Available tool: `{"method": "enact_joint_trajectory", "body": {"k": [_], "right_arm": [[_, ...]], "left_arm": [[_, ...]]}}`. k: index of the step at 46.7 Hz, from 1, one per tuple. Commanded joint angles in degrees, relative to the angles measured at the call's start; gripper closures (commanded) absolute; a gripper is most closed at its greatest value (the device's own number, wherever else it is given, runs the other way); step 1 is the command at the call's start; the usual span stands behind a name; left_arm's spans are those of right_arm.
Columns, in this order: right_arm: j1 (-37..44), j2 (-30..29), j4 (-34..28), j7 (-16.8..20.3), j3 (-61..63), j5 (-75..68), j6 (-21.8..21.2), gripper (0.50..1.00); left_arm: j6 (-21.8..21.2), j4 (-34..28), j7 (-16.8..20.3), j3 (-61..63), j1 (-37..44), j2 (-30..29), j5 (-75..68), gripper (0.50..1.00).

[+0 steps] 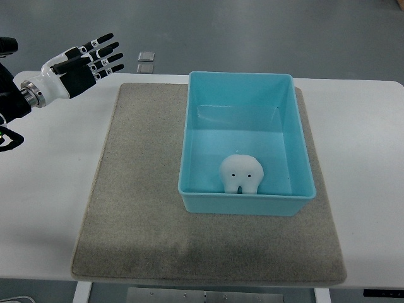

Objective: Place white toy into blue box with left hand

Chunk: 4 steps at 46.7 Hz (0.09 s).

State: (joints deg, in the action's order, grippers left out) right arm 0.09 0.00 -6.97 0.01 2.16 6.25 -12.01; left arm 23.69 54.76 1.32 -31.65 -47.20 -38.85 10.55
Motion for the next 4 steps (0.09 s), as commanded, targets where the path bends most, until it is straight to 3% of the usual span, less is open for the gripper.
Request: {"method": "enact_joint_trajectory", "body": {"k": [1, 4], "right_arm": [[-0.09, 0.00, -0.15, -0.01, -0.05, 0.08, -0.21, 0.564], [-0.09, 0.00, -0.23, -0.10, 0.13, -0.10, -0.30, 0.564]], "left_arm": [[-0.05, 0.00, 0.00, 0.01, 0.00, -0.08, 0.00, 0.506], [0.04, 0.00, -0.09, -0.08, 0.00, -0.08, 0.00, 0.506]]}}
